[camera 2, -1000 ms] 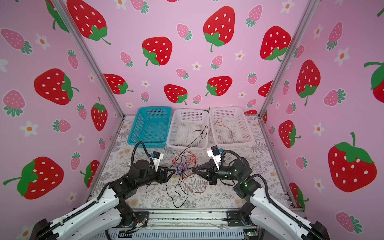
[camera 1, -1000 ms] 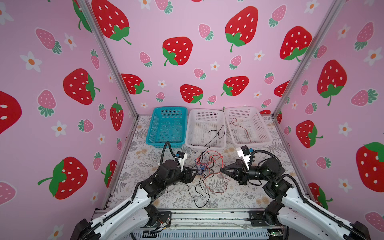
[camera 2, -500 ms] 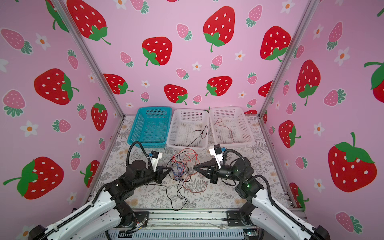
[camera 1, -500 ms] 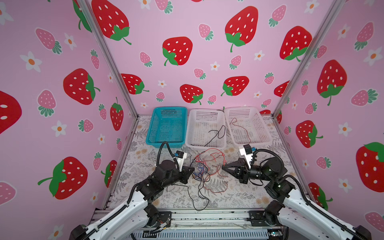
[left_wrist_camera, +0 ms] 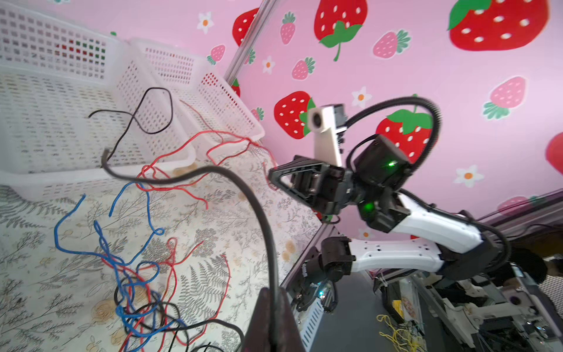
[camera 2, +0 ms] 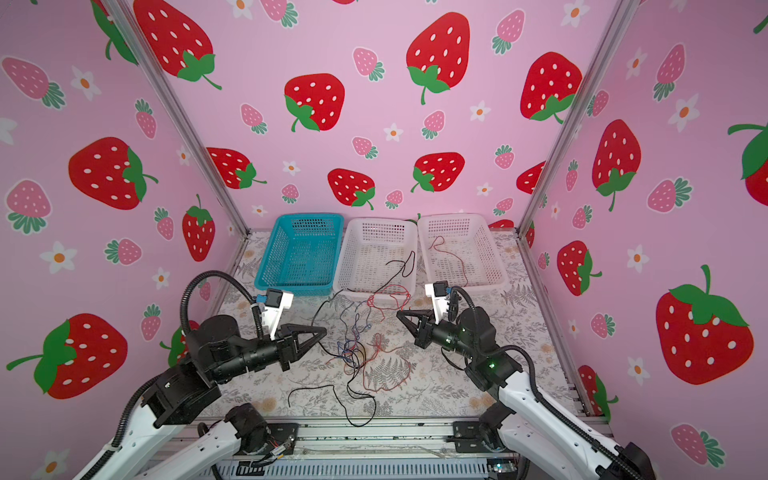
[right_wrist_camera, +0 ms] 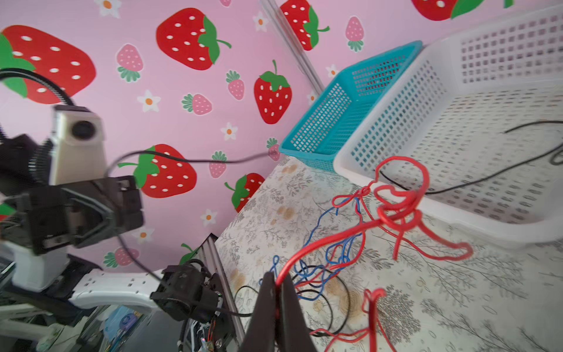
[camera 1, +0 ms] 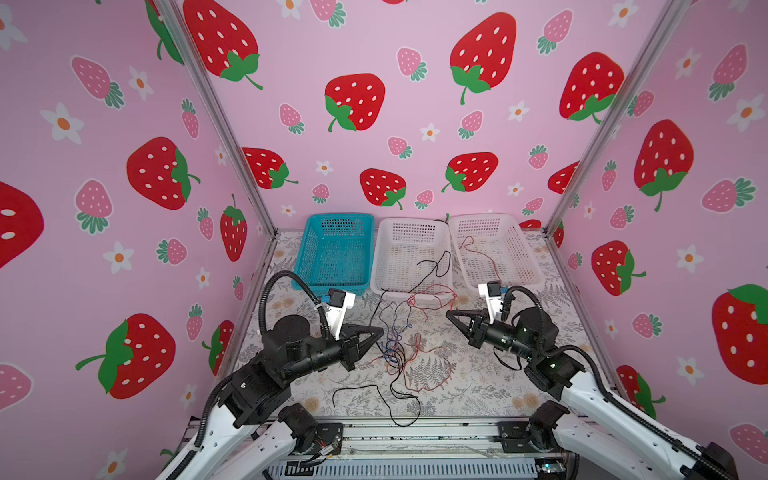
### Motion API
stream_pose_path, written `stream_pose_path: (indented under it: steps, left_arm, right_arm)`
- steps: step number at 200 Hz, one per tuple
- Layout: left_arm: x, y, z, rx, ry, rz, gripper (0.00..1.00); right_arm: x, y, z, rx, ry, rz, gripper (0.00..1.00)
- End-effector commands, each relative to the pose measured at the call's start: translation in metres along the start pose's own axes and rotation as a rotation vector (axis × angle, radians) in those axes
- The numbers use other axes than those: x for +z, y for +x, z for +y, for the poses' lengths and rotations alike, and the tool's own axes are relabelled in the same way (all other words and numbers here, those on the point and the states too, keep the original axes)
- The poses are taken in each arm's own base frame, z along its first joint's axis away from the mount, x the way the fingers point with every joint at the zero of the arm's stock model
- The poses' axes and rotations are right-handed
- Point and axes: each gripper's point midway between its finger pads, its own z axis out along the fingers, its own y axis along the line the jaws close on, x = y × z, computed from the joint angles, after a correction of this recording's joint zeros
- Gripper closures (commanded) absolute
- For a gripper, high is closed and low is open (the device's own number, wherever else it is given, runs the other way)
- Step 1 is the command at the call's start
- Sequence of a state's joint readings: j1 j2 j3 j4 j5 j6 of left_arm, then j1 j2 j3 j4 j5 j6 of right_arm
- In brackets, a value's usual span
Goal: Untangle the cables
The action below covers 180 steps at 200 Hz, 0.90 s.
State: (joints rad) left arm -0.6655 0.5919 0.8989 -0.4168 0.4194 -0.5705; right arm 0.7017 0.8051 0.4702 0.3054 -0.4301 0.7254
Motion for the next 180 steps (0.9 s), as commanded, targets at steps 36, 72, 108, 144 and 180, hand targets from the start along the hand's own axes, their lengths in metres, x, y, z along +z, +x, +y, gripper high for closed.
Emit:
stream_pose_path:
  steps: [36, 72, 108, 144, 180]
  left_arm:
    - [-0.023, -0.071, -0.078, 0.059, 0.161, -0.062, 1.0]
    - [-0.021, -0.114, -0.102, 0.143, 0.152, -0.081, 1.0]
    - [-0.005, -0.159, -0.119, 0.237, 0.134, -0.09, 1.0]
    - [0.023, -0.202, -0.117, 0.299, 0.109, -0.108, 1.0]
    - [0.062, -0.241, -0.08, 0.319, 0.046, -0.164, 1.0]
  right_arm:
    - [-0.002, 0.029, -0.058, -0.005, 0.225, 0.025, 1.0]
    - [-0.006, 0.046, -0.078, -0.006, 0.285, 0.043, 1.0]
    - [-0.008, 0.058, -0.091, -0.004, 0.32, 0.051, 1.0]
    - [-0.012, 0.063, -0.087, -0.016, 0.279, 0.036, 1.0]
    - [-0.02, 0.052, -0.069, -0.069, 0.212, -0.021, 1.0]
